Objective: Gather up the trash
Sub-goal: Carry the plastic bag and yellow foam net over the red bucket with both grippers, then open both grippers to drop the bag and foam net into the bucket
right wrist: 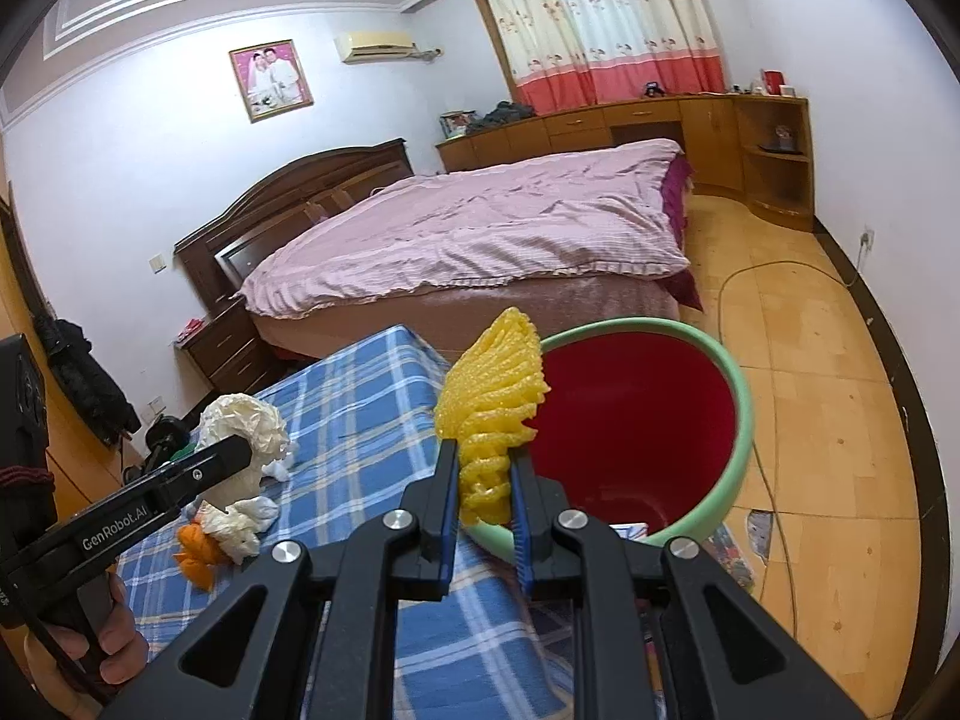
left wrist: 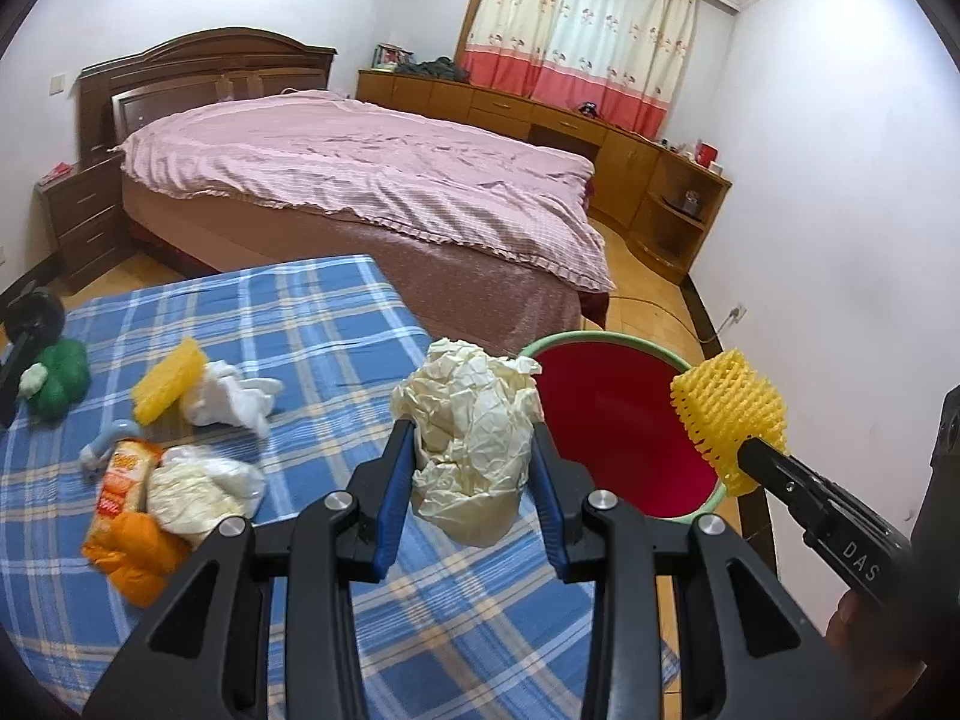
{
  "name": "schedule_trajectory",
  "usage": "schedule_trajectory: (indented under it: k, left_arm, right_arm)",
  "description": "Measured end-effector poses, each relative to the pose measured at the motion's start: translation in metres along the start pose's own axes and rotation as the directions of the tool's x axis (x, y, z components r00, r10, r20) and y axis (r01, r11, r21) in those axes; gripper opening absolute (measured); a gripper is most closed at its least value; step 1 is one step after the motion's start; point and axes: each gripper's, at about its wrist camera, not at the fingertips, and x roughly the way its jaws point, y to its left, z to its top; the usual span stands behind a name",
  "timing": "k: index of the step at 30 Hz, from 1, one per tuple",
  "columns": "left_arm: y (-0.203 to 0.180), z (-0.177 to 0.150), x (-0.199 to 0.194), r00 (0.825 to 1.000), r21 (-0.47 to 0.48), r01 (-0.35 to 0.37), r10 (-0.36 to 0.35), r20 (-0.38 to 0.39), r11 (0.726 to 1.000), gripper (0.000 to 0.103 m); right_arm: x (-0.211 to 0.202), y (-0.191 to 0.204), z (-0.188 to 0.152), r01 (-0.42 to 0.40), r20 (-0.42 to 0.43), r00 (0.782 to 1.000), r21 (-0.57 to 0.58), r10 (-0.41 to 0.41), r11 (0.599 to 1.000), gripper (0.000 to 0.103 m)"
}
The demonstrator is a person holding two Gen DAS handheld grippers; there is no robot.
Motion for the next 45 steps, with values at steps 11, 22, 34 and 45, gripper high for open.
schedule_trajectory:
  k: [11,22,34,45]
  left_arm:
    - [-0.026,0.003,0.038,0.998,0.044,0.047,-0.045,-0.052,0.998,0.038]
    - [-0.061,-0.003,0.087,0.987,0.091,0.112,-0.1,-0.128,0.989,0.038]
    - [-0.078,-0.011,0.126,0.981,0.135,0.127,-0.104,-0.167,0.983,0.038]
    - [-0.069,-0.011,0.132,0.979,0.08,0.114,-0.098,-0.18,0.99,0.053]
  right_arm:
    - [0.009,-0.031,0.003,0.065,-0.014,0.998,0.048,-0.064,0.997,0.017]
    - [0.032,-0.07,-0.003,0.123,-0.067,0.991,0.109,-0.116,0.986,0.017]
    - [0.057,-0.093,-0.013,0.157,-0.126,0.982,0.142,-0.139,0.977,0.017]
    - [0.07,-0.094,-0.015,0.163,-0.15,0.978,0.137,-0.143,0.977,0.023]
